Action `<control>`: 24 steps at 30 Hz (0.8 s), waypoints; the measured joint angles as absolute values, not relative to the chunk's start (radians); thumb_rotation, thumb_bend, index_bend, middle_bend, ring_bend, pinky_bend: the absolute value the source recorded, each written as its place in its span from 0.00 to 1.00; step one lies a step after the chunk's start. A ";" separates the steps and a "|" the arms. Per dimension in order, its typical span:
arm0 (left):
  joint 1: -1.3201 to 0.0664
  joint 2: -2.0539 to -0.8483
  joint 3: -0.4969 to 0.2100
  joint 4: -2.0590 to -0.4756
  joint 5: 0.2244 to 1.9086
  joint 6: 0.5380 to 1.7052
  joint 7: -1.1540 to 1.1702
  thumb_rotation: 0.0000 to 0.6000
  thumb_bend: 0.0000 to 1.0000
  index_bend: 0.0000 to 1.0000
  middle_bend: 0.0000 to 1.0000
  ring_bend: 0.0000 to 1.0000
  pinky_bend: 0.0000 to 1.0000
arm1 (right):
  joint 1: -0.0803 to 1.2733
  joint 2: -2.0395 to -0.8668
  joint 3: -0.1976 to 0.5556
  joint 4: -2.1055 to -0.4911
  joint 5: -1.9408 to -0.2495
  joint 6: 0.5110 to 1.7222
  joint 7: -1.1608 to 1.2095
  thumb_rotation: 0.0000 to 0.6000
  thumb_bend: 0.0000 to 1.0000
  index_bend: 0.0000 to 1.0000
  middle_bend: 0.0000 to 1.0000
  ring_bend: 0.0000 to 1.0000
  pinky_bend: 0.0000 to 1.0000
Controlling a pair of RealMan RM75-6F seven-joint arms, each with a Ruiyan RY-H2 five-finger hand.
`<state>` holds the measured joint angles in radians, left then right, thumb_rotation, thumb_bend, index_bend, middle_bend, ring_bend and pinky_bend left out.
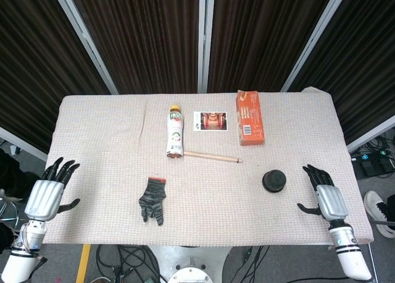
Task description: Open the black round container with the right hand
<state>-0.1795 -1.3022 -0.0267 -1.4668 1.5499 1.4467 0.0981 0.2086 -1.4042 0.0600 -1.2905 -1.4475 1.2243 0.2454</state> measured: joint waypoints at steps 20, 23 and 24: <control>-0.180 -1.299 -0.021 -1.455 1.566 1.455 0.018 1.00 0.13 0.14 0.11 0.00 0.17 | 0.306 -1.492 0.094 -1.217 -1.367 1.060 0.267 1.00 0.04 0.00 0.10 0.00 0.00; -0.181 -1.298 -0.018 -1.447 1.570 1.453 -0.001 1.00 0.13 0.14 0.11 0.00 0.17 | 0.319 -1.503 0.103 -1.216 -1.347 1.042 0.252 1.00 0.04 0.00 0.11 0.00 0.00; -0.181 -1.298 -0.017 -1.445 1.571 1.453 -0.004 1.00 0.13 0.14 0.11 0.00 0.17 | 0.322 -1.506 0.105 -1.215 -1.343 1.037 0.246 1.00 0.04 0.00 0.11 0.00 0.00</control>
